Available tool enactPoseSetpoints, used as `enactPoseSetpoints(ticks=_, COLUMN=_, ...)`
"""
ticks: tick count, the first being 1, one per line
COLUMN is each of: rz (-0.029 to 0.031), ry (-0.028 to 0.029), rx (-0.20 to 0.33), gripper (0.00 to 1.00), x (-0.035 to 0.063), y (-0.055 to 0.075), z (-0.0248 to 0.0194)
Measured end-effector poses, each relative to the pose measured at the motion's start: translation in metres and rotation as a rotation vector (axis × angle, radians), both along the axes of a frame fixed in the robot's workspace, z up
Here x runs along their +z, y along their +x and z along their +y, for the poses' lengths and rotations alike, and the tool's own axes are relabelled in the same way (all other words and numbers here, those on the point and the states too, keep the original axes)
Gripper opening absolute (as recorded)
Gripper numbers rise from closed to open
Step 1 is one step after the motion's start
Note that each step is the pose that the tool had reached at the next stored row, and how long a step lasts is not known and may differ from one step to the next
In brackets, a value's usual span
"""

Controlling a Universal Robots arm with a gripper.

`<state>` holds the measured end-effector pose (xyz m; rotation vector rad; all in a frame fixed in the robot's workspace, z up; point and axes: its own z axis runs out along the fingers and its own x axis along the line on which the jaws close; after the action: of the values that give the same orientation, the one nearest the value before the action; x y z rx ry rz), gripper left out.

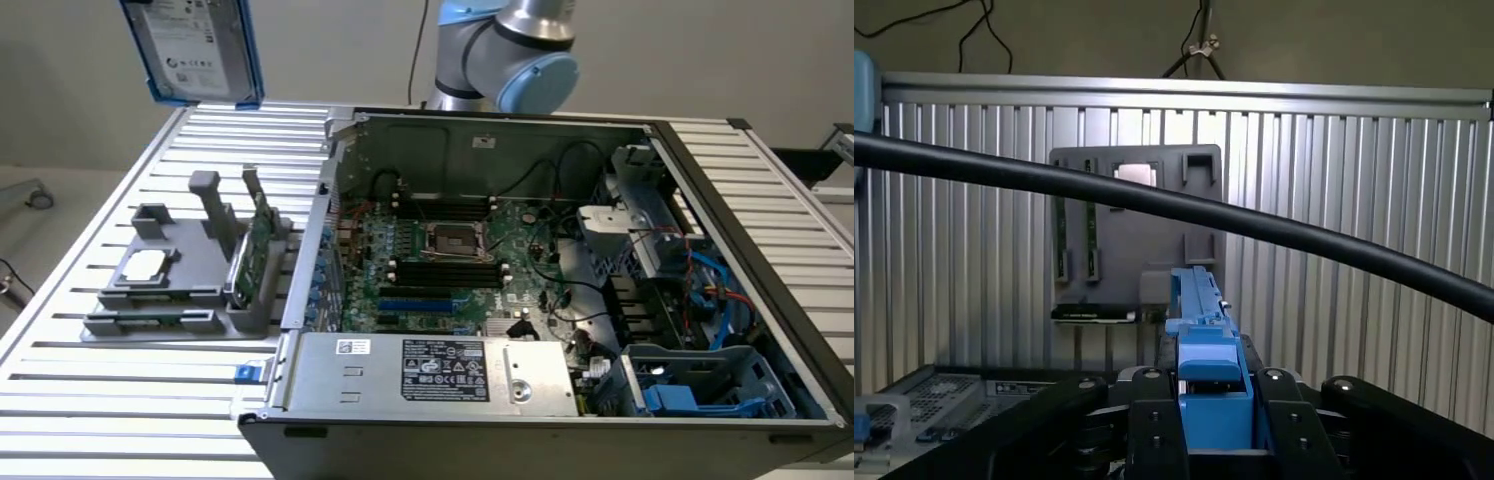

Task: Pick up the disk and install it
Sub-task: 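Pick up the disk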

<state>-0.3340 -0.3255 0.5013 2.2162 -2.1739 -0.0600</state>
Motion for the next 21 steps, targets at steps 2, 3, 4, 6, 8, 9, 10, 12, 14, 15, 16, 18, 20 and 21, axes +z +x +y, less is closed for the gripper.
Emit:
enactPoseSetpoints(ticks=2, rz=0.0005, ry=0.0048, rx=0.000, gripper=0.33, x=0.0019, y=0.008, z=-0.0017)
enactPoseSetpoints(ticks=3, rz=0.0007, ry=0.0073, rx=0.000, gripper=0.33, x=0.0030, y=0.012, z=-0.0027)
enactPoseSetpoints(ticks=4, rz=0.0009, ry=0.0095, rx=0.000, gripper=0.33, x=0.0040, y=0.017, z=-0.0036)
enactPoseSetpoints(ticks=6, rz=0.0011, ry=0.0124, rx=0.000, gripper=0.33, x=0.0064, y=0.025, z=-0.0059)
enactPoseSetpoints(ticks=8, rz=0.0011, ry=0.0134, rx=0.000, gripper=0.33, x=0.0086, y=0.034, z=-0.0091)
enactPoseSetpoints(ticks=9, rz=0.0011, ry=0.0135, rx=0.000, gripper=0.33, x=0.0094, y=0.039, z=-0.0109)
enactPoseSetpoints(ticks=10, rz=0.0012, ry=0.0135, rx=0.000, gripper=0.33, x=0.0099, y=0.043, z=-0.0129)
enactPoseSetpoints(ticks=12, rz=0.0015, ry=0.0135, rx=0.000, gripper=0.33, x=0.0100, y=0.050, z=-0.0183)
enactPoseSetpoints(ticks=14, rz=0.0017, ry=0.0135, rx=0.000, gripper=0.33, x=0.0100, y=0.056, z=-0.0236)
enactPoseSetpoints(ticks=15, rz=0.0017, ry=0.0136, rx=0.000, gripper=0.33, x=0.0100, y=0.059, z=-0.0263)
enactPoseSetpoints(ticks=16, rz=0.0020, ry=0.0135, rx=0.000, gripper=0.33, x=0.0100, y=0.062, z=-0.0289)
enactPoseSetpoints(ticks=18, rz=0.0024, ry=0.0135, rx=0.000, gripper=0.33, x=0.0100, y=0.069, z=-0.0339)
enactPoseSetpoints(ticks=20, rz=0.0027, ry=0.0135, rx=0.000, gripper=0.33, x=0.0100, y=0.076, z=-0.0386)
enactPoseSetpoints(ticks=21, rz=0.0029, ry=0.0135, rx=0.000, gripper=0.33, x=0.0100, y=0.080, z=-0.0410)
